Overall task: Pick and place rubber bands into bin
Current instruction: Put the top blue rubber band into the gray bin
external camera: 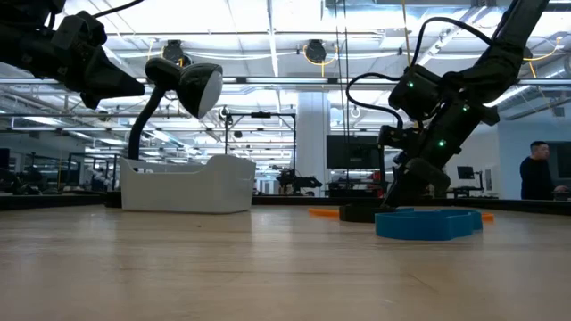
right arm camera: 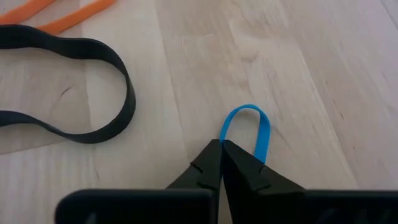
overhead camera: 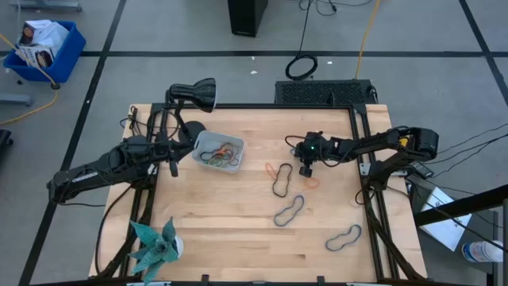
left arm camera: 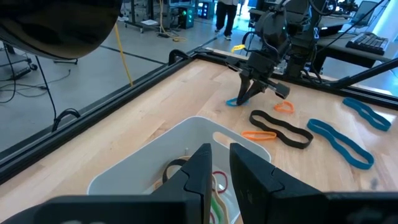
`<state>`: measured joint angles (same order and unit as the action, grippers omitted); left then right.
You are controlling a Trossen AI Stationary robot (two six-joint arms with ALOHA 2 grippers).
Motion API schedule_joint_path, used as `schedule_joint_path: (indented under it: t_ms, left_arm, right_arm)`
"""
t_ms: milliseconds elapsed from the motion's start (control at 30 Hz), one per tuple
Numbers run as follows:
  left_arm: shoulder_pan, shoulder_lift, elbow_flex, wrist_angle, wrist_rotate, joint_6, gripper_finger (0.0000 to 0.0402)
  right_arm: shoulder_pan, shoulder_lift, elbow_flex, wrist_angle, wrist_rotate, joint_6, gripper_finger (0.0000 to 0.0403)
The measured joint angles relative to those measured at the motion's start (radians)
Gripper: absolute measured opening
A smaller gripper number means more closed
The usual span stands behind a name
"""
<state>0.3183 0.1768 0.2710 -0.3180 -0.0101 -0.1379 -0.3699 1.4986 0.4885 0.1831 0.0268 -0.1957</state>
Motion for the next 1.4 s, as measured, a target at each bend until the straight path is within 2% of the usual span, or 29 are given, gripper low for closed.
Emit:
schedule_joint_path:
  t_ms: [433, 633, 933, 1067, 1200, 1400]
  left_arm:
    - [0.000, 0.000, 0.000, 0.000, 0.000, -0.001, 0.0063]
    - [0.000, 0.000, 0.000, 0.000, 0.000, -0.001, 0.0063]
    - [0.000, 0.000, 0.000, 0.000, 0.000, 0.000, 0.0063]
    - [0.000, 0.000, 0.000, 0.000, 0.000, 0.004, 0.0063]
    - [0.000, 0.000, 0.000, 0.000, 0.000, 0.004, 0.0063]
    - [0.000, 0.000, 0.000, 0.000, 0.000, 0.004, 0.0063]
  right_arm:
    - [-0.001, -0.021, -0.003, 0.077, 0.029, 0.024, 0.0001]
    - [-0.001, -0.157, -0.003, 0.099, 0.029, 0.031, 0.0001]
    - [0.000, -0.428, -0.002, 0.306, 0.021, 0.059, 0.0000]
    - [-0.001, -0.514, -0.002, 0.414, -0.034, 0.053, 0.0000]
    - [-0.001, -0.544, 0.001, 0.519, -0.088, 0.063, 0.0000]
    - [-0.001, -0.506, 0.092, 0.482, -0.181, 0.072, 0.0000]
